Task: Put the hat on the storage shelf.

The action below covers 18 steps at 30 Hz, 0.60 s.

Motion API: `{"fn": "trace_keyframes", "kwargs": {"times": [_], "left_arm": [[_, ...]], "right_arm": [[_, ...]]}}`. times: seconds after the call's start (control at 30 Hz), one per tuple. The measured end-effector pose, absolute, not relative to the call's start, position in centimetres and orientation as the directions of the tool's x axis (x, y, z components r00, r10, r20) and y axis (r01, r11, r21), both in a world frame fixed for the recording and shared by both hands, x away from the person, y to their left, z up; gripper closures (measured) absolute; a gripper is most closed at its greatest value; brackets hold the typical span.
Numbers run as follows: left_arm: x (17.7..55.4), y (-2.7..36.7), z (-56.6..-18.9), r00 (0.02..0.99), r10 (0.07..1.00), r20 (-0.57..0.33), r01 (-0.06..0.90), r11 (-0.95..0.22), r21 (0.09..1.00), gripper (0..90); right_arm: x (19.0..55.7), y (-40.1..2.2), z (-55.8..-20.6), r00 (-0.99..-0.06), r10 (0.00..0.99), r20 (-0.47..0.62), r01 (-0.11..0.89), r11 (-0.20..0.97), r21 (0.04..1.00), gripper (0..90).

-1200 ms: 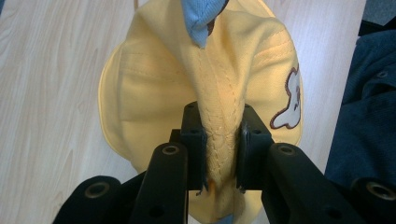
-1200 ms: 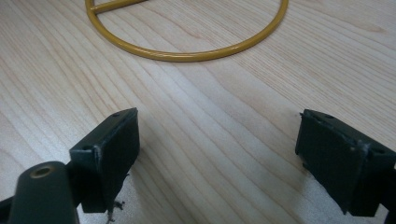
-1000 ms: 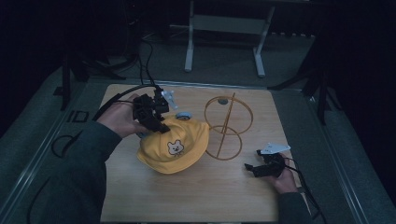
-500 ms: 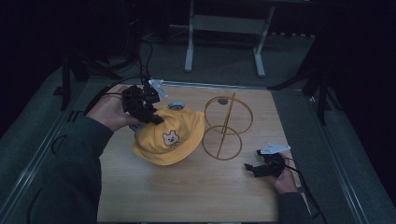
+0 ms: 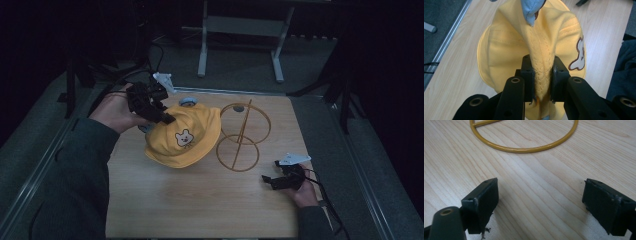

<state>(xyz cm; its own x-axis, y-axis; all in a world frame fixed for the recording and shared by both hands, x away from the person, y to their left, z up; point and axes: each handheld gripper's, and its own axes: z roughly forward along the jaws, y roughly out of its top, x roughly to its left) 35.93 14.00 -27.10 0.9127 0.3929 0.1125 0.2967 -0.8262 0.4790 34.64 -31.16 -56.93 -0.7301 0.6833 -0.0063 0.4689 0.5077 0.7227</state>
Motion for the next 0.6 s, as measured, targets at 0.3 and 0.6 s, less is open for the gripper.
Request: {"fn": "trace_keyframes", "kwargs": {"times": [0.3, 0.6], "left_arm": [[36.1, 13.8, -25.8, 0.907, 0.400, 0.128, 0.289, -0.816, 0.501, 76.4], [36.5, 13.6, -24.5, 0.909, 0.400, 0.121, 0.279, -0.797, 0.536, 76.4]], "right_arm": [[34.6, -31.2, -56.9, -0.731, 0.683, -0.008, 0.467, 0.508, 0.724, 13.5], [34.6, -31.2, -56.9, -0.730, 0.683, -0.007, 0.467, 0.507, 0.724, 13.5]]}}
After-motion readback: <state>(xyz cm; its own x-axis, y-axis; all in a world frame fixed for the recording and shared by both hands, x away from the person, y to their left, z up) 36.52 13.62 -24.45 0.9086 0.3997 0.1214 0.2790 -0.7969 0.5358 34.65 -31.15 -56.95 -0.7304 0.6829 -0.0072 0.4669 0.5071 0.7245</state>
